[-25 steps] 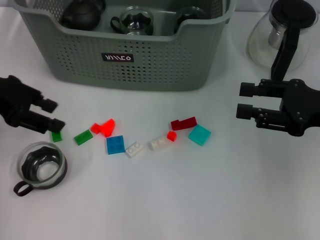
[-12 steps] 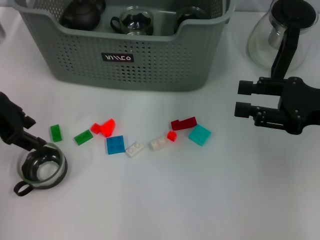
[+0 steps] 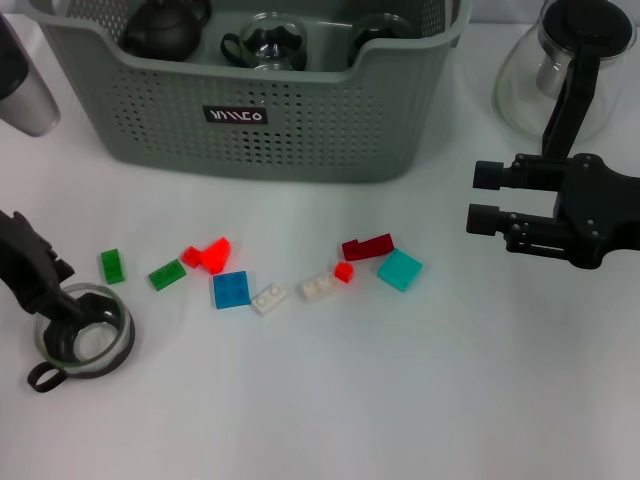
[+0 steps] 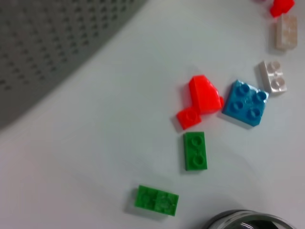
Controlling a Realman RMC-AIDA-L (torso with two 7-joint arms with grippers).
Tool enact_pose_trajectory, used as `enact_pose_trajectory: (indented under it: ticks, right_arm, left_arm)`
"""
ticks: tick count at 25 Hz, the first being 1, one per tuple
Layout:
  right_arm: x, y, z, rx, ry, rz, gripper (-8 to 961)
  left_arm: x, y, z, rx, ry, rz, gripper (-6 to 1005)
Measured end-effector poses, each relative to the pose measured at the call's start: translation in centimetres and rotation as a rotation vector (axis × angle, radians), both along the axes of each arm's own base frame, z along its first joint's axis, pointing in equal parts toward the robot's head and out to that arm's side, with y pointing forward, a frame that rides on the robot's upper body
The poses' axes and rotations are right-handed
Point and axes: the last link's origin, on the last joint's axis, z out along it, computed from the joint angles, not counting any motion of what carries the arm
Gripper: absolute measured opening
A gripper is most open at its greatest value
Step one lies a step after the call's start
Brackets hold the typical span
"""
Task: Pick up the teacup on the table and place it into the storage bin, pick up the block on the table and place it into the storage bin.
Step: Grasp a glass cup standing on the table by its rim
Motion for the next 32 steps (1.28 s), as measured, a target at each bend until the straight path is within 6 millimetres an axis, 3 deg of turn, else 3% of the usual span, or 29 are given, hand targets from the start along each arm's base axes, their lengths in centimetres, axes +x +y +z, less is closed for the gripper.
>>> enact_pose_trajectory:
  ticks: [17, 28, 31, 32]
  right_arm:
    - [0.0, 0.0, 0.0, -0.002, 0.001, 0.002, 614]
    - [0.0, -0.1, 0.0, -0.003, 0.002, 0.001, 613]
    - [0.0, -0.1, 0.0, -0.003, 0.003, 0.001, 613]
    - [0.0, -0.1, 0.0, -0.003, 0.003, 0.002, 613]
  left_arm:
    - [-2.1, 0.4, -2.2, 0.008, -0.005, 0.038, 593]
    - [-2.0, 0.7, -2.0, 0.021, 0.002, 0.058, 412]
    - [-2.0, 0.7, -1.9, 0.024, 0.001, 0.059, 181]
    - [-2.0, 0.7, -1.8, 0.026, 0.000, 0.060, 157]
